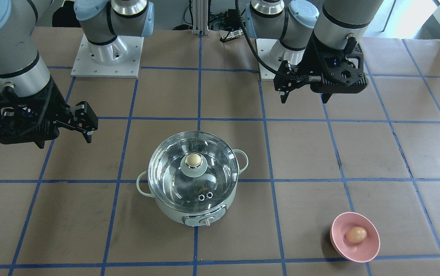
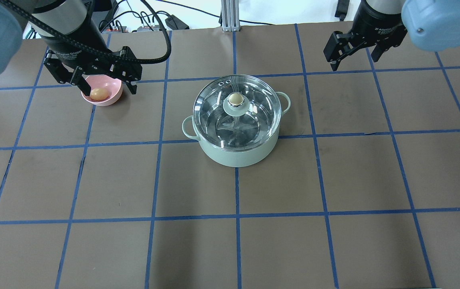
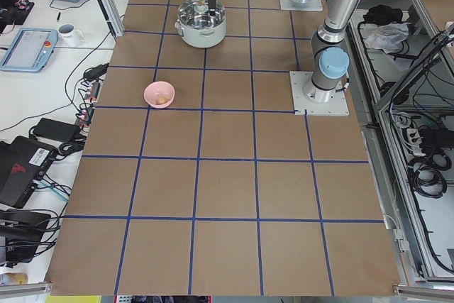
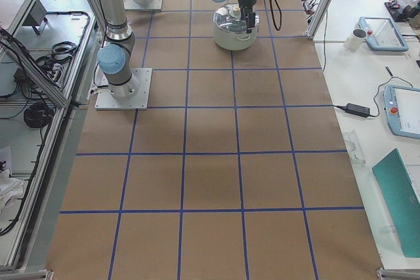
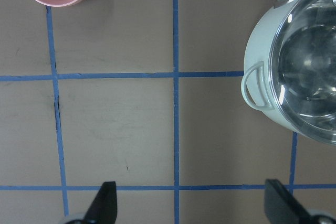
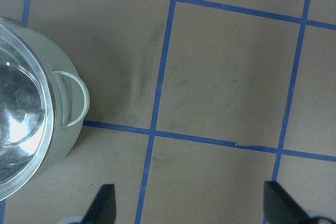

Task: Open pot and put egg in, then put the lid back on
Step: 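Move the right gripper to the lid knob while the left reaches the bowl, then grasp the lid knob with the right gripper while the left gripper grasps the egg, then lift the glass lid off the pot with the right gripper and set it aside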

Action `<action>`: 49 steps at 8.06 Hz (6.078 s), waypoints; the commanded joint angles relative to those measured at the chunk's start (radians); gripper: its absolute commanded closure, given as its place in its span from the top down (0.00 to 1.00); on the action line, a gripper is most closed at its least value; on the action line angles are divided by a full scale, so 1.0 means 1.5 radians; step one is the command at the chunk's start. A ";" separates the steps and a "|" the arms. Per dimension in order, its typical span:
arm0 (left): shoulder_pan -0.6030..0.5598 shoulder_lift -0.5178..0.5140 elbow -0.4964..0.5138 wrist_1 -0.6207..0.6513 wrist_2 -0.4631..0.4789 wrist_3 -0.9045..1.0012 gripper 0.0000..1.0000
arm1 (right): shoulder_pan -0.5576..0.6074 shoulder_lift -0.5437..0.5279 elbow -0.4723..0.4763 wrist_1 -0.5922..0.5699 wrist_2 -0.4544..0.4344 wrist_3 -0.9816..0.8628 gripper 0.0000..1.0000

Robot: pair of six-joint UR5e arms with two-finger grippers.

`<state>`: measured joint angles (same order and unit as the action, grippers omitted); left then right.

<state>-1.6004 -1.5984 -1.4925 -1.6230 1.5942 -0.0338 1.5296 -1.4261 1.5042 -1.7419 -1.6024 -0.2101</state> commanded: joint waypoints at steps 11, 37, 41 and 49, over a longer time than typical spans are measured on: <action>0.169 -0.223 -0.006 0.387 0.009 0.074 1.00 | 0.194 0.077 -0.040 -0.048 0.045 0.191 1.00; 0.184 -0.411 -0.019 0.547 0.017 0.108 0.26 | 0.244 0.174 -0.038 -0.100 0.108 0.269 0.04; 0.183 -0.307 -0.019 0.440 0.018 0.097 0.26 | 0.235 0.122 -0.050 -0.087 0.100 0.233 0.02; -0.188 -0.212 -0.029 0.411 0.045 -0.317 0.26 | -0.062 0.007 -0.038 0.118 0.045 -0.065 0.00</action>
<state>-1.7309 -1.9066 -1.5348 -1.0116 1.6307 -0.3421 1.5092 -1.4055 1.4400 -1.6037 -1.5025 -0.2454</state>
